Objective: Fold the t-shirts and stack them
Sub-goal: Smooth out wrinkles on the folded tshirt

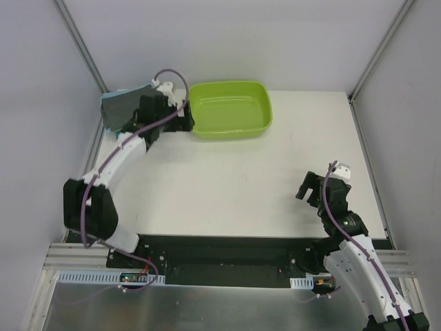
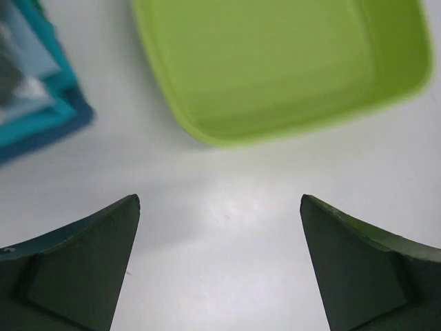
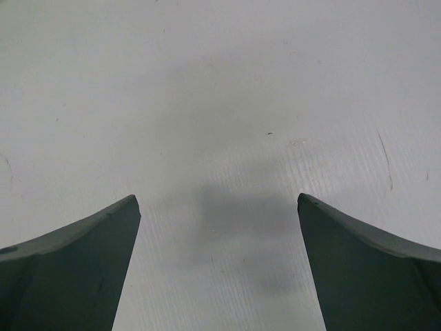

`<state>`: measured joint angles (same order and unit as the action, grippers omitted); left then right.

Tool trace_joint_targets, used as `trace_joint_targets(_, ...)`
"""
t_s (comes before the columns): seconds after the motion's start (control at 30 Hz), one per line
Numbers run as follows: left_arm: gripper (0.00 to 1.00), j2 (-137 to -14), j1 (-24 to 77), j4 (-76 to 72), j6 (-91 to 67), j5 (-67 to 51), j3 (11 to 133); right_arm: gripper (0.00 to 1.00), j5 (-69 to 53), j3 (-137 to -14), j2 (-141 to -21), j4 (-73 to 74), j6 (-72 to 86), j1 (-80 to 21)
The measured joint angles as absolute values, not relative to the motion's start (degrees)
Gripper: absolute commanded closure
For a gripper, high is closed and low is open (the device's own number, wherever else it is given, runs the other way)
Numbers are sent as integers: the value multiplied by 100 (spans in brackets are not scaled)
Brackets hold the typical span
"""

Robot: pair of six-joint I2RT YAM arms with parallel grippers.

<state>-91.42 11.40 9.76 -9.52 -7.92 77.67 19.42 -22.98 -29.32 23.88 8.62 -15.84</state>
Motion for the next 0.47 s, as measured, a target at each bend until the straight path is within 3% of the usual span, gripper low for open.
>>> trace_joint_targets(0.2, 1, -6860, 2327, 174, -1984, -32, 5164, 1, 2018, -2296, -2694, 2397, 932, -1581)
trace_joint_targets(0.47, 1, -5192, 2392, 427, -2655, 980, 3221, 0, 2029, -2279, -2497, 2432, 1024, -1581)
